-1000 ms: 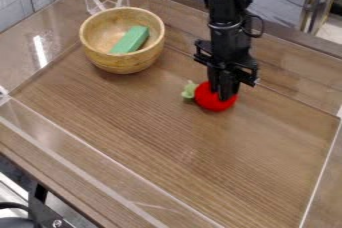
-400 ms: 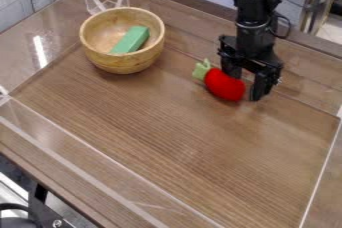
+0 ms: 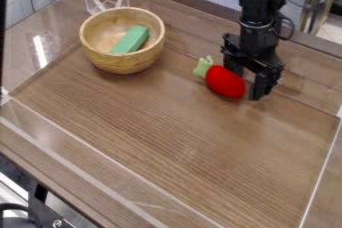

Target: Move the red fruit to the right

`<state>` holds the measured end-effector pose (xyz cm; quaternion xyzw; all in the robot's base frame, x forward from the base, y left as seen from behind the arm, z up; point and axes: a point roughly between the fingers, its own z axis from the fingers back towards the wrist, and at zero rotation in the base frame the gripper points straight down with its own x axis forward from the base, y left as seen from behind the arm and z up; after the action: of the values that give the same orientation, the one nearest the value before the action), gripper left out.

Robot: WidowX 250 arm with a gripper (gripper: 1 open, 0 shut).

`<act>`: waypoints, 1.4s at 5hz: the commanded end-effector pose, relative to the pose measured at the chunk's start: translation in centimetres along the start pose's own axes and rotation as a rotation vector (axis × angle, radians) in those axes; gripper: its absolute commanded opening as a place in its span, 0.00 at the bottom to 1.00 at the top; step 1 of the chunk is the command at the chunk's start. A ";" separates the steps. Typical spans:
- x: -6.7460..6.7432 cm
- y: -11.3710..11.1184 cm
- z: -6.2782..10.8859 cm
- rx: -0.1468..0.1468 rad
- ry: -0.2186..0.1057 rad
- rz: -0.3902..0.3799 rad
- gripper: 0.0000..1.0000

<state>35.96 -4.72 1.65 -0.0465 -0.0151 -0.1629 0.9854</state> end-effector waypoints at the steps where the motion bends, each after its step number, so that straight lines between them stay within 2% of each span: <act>1: -0.3 -0.3 0.5 -0.005 0.016 0.024 1.00; 2: -0.8 0.1 2.7 -0.002 -0.007 0.021 1.00; 4: -1.5 -0.9 5.7 -0.005 -0.049 -0.036 1.00; 6: -1.0 -0.9 9.5 0.023 -0.137 0.120 1.00; 7: -0.6 -0.8 10.8 0.033 -0.169 0.175 1.00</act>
<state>34.17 -4.23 9.42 -0.0460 -0.0487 -0.0700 0.9953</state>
